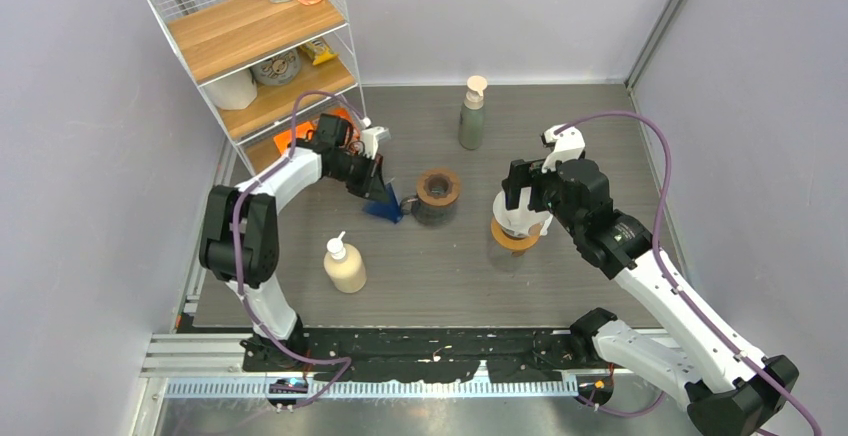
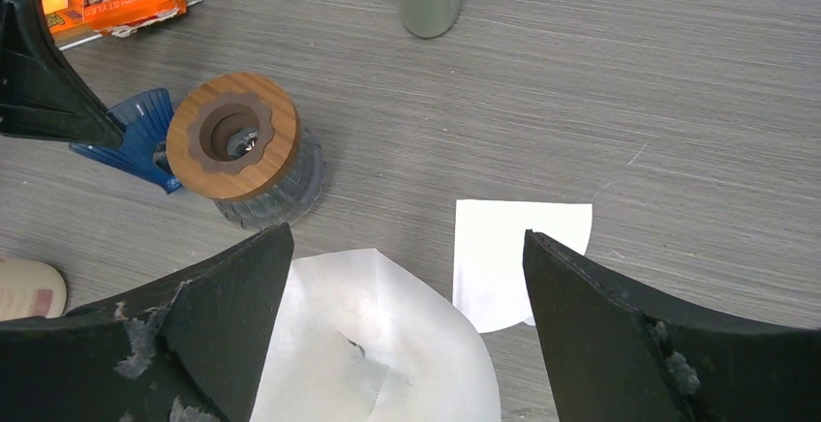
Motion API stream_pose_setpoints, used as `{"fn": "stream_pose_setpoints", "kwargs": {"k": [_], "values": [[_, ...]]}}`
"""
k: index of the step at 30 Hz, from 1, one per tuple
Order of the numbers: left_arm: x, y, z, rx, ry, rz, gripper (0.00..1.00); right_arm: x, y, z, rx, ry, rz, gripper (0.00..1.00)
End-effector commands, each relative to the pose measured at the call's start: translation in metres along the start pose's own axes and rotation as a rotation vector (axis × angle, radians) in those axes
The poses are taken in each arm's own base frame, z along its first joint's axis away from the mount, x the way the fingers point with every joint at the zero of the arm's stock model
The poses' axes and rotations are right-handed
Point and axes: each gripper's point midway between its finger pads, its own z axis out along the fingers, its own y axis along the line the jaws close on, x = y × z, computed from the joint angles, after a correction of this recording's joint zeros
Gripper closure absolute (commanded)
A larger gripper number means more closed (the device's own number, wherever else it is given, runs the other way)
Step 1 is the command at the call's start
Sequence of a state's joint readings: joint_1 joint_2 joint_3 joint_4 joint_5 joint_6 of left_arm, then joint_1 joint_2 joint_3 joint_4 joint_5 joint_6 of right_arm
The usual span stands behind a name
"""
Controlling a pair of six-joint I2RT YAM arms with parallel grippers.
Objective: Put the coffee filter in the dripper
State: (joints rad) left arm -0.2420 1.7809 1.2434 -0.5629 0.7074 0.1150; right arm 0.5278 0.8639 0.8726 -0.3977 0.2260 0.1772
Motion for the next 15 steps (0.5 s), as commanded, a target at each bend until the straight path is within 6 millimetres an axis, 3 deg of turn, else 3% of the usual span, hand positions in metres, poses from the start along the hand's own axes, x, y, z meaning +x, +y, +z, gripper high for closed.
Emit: {"fn": "stream_pose_setpoints", "kwargs": {"k": [1,9,15], "values": [[-0.011,-0.013,-0.020,-0.031,-0.070,0.048,1.00,-0.014,-0.004,-0.003,0.020,-0.049,-0.002,0.05],[-0.027,-0.026,-0.074,-0.350,-0.146,0.149,1.00,-0.015,-0.008,-0.006,0.031,-0.060,-0.019,0.05],[-0.049,-0.081,-0.106,-0.445,-0.225,0.417,1.00,-0.016,-0.018,-0.008,0.088,-0.077,-0.016,0.05]]}}
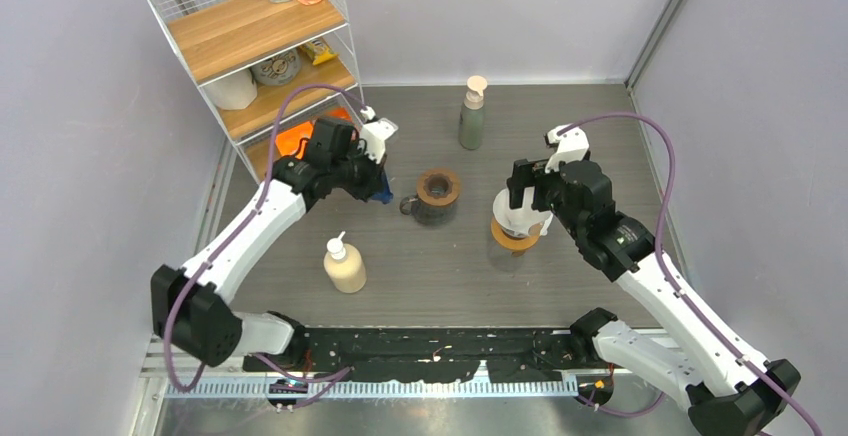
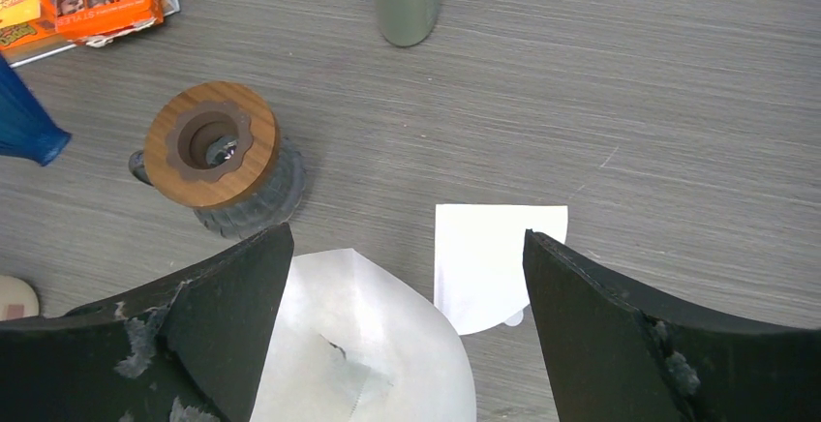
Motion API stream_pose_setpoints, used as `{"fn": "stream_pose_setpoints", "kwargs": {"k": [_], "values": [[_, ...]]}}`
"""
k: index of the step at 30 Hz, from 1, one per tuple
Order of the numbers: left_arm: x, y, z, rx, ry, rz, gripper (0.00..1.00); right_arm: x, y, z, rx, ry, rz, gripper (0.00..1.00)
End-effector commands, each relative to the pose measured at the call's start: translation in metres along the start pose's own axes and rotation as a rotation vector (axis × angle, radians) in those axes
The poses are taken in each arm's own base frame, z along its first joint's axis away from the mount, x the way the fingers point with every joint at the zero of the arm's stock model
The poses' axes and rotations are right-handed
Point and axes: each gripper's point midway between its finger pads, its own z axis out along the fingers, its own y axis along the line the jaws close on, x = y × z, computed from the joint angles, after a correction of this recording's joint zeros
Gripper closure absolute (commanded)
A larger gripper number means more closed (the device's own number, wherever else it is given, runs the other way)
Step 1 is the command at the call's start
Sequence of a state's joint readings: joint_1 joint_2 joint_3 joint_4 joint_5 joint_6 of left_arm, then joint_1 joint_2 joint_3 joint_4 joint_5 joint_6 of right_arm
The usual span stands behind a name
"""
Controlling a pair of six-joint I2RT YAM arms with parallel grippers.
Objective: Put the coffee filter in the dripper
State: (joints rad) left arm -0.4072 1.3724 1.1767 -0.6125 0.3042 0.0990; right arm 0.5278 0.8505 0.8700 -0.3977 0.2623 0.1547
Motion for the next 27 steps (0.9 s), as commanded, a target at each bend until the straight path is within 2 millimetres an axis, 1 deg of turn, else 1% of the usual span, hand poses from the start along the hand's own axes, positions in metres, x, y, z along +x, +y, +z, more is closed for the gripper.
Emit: {"fn": "stream_pose_setpoints", "kwargs": {"k": [1,3,6,9,12,17,23,27], "values": [[-0.043,-0.016,-0.038,-0.107,-0.118,0.215,1.00,-0.013,-0.013,-0.006,0.061,-0.062,0.004,0.04],[-0.056,-0.030,-0.042,-0.091,-0.158,0.312,1.00,-0.015,-0.016,-0.007,0.077,-0.074,0.012,0.05],[-0.076,-0.043,-0.043,-0.100,-0.196,0.398,1.00,-0.017,-0.017,-0.010,0.079,-0.084,0.015,0.05],[-0.095,-0.062,-0.042,-0.046,-0.219,0.468,1.00,-0.017,-0.016,-0.010,0.073,-0.087,0.017,0.05],[-0.107,-0.076,-0.032,-0.009,-0.209,0.522,1.00,-0.016,-0.016,-0.010,0.073,-0.085,0.018,0.04],[-0.110,-0.088,-0.004,0.028,-0.127,0.569,1.00,-0.014,-0.020,-0.009,0.097,-0.079,0.017,0.05],[-0.106,-0.092,0.031,0.050,-0.050,0.613,1.00,-0.012,-0.021,-0.007,0.107,-0.072,0.016,0.05],[-0.098,-0.091,0.042,0.060,0.024,0.612,1.00,-0.011,-0.022,-0.006,0.112,-0.067,0.013,0.04]]}}
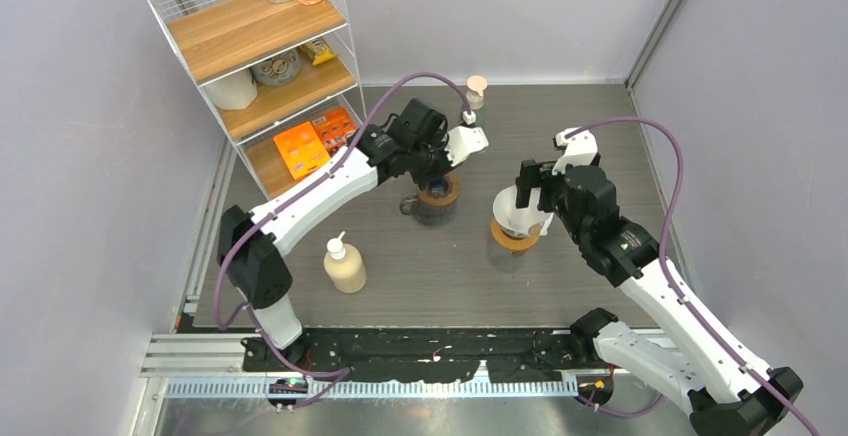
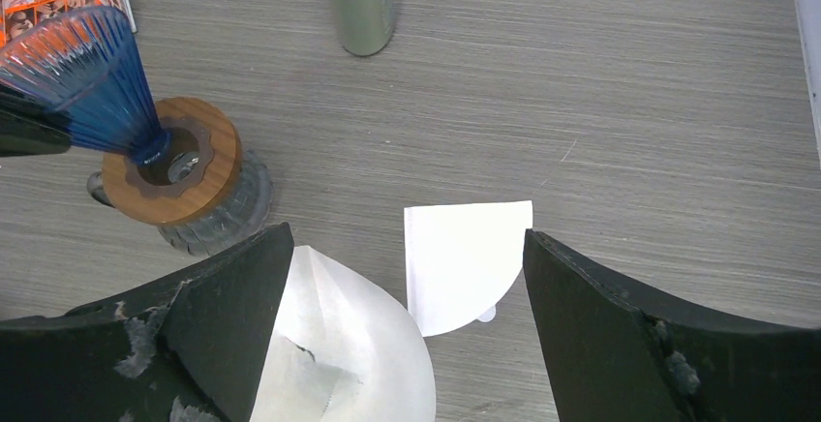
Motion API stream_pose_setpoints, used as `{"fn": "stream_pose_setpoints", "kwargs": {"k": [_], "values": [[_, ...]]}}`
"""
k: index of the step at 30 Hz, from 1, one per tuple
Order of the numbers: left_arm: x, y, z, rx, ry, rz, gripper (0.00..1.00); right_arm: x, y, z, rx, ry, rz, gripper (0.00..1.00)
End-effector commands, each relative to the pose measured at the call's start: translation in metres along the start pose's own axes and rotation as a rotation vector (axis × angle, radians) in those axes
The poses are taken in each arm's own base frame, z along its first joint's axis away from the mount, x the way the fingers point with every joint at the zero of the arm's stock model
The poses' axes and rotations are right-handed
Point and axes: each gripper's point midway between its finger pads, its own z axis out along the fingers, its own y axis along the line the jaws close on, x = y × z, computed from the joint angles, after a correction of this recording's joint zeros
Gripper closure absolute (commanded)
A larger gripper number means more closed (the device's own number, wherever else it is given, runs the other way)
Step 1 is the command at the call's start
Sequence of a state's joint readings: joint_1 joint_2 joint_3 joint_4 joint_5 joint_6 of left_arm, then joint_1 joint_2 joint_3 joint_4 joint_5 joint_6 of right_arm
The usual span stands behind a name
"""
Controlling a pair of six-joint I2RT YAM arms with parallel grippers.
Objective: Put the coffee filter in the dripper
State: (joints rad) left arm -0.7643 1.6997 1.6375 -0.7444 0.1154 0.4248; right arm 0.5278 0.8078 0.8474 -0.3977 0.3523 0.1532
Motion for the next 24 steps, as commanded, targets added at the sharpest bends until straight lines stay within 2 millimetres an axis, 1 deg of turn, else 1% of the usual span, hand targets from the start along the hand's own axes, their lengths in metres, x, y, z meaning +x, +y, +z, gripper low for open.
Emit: {"fn": "stream_pose_setpoints", "kwargs": {"k": [1,6,10,18,22,24], "values": [[-0.011,0.006,-0.006,-0.010,0.010,0.034,1.00,-0.009,-0.005,0.001,0.030,-0.033,0.010,0.05],[0.001,0.002,0.010,0.005,0.047,0.027,1.00,-0.008,-0.005,0.003,0.034,-0.027,0.008,0.05],[0.001,0.002,0.017,0.000,0.058,0.020,1.00,-0.007,-0.005,0.003,0.034,-0.024,0.008,0.04],[0.011,-0.005,0.023,-0.017,0.118,0.049,1.00,-0.007,-0.004,0.003,0.031,-0.022,0.005,0.05],[0.011,-0.010,0.025,-0.015,0.121,0.052,1.00,-0.008,-0.004,0.003,0.031,-0.023,0.006,0.05],[0.009,-0.010,0.024,-0.017,0.116,0.047,0.90,-0.008,-0.005,0.002,0.031,-0.026,0.006,0.05]]}}
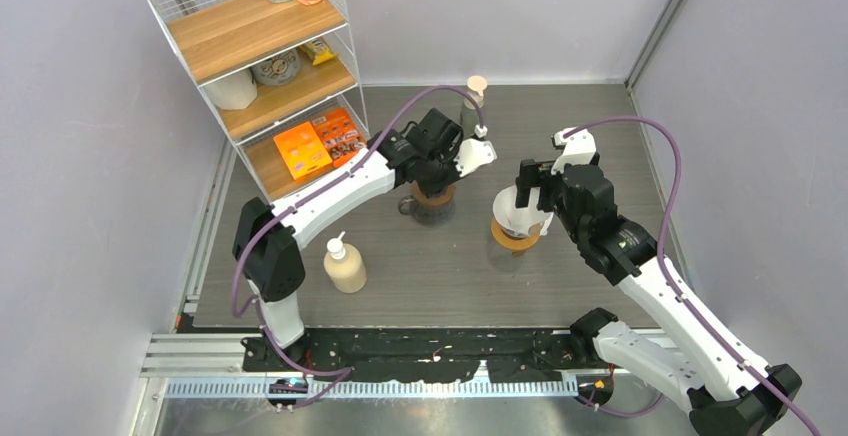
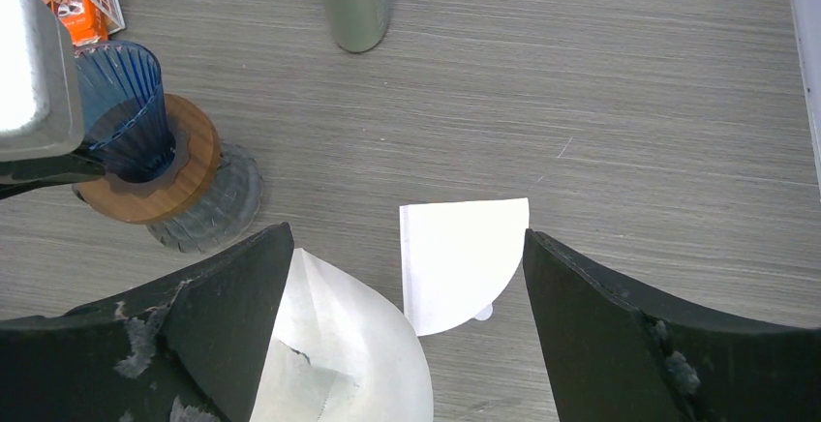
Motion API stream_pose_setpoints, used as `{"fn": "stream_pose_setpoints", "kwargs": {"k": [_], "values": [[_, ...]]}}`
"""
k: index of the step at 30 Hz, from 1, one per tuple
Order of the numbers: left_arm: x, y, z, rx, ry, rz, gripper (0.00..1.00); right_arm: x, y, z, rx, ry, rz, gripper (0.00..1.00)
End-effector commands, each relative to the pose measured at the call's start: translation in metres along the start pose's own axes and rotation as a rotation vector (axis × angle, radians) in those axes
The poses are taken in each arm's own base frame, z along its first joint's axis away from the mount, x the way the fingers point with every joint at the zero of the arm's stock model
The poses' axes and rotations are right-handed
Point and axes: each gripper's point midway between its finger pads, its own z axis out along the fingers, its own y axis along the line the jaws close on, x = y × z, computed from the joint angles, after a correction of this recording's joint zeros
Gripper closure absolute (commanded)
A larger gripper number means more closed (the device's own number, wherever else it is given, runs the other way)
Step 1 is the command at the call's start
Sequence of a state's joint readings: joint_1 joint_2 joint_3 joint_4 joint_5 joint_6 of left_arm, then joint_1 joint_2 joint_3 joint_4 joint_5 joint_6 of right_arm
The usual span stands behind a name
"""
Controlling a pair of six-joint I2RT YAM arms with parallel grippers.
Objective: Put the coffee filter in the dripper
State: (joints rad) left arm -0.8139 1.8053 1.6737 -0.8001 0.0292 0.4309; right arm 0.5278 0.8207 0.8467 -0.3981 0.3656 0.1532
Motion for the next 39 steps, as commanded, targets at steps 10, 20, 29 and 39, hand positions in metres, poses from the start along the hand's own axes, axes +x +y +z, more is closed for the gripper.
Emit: {"fn": "stream_pose_setpoints", "kwargs": {"k": [10,20,29,39], "values": [[-0.016,0.003,-0.018,-0.035,-0.060,-0.011,0.56,-0.012,-0.002,-0.002,0.010,-0.039,0.013,0.05],[-0.048,-0.004,-0.068,-0.047,-0.322,-0.074,0.01,-0.014,0.003,-0.005,-0.018,-0.038,0.038,0.05],[-0.054,0.024,-0.134,-0.247,-0.578,-0.394,0.00,-0.032,0.022,-0.008,-0.103,-0.022,0.073,0.05],[-0.004,0.073,-0.118,-0.192,-0.469,-0.988,0.00,-0.055,0.074,0.020,-0.245,0.115,0.160,0.04]]}}
